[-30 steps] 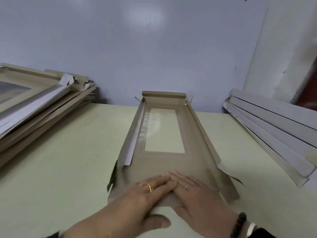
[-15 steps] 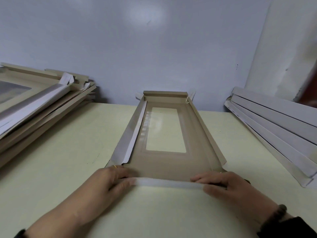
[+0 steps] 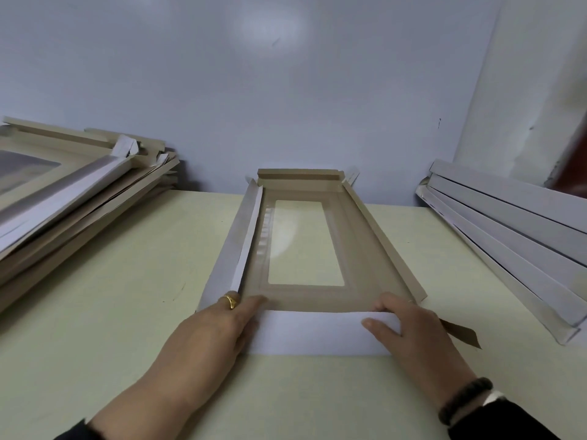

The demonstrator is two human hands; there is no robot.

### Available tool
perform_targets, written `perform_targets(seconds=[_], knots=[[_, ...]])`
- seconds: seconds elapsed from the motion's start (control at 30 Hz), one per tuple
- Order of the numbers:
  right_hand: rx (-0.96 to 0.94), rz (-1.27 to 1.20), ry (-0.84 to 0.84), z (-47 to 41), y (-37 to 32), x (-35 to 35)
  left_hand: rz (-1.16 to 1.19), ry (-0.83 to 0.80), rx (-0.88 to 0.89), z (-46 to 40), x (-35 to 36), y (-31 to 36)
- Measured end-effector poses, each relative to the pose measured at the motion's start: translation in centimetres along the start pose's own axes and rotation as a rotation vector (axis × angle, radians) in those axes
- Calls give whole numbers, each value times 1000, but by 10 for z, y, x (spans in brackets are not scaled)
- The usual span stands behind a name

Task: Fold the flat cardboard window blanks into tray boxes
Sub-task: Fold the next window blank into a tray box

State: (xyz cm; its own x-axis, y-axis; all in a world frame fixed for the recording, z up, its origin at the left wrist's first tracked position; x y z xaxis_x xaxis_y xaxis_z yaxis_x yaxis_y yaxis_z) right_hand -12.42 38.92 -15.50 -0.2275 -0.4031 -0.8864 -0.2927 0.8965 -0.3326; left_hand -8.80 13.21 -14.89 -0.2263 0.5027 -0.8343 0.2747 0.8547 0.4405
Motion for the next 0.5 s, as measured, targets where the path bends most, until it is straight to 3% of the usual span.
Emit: perform_targets(seconds=[0.17,0.33,0.5], knots=[[-148,228,-59,-2,-6,2,-212,-13,173,0,-1,16],[-454,224,-250,1,-35,19,-38,-183,310,-4,20,41],[-452,177,-312,-1,-29,21,202,-293,190,-8,39,19]])
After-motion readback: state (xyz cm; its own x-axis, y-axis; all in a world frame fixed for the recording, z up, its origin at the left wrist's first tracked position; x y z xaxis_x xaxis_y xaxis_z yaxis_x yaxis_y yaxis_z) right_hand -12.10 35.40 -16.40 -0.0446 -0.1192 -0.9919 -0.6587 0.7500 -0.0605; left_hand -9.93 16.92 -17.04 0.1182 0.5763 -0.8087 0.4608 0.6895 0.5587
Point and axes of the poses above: each hand's wrist, its own z-axis away from the middle knuckle, its own x-axis out of the palm, y = z × x, the point moved 1 cm from there along -z, towards the middle knuckle, and after that the axes turned 15 degrees about z, right-handed, at the moved point
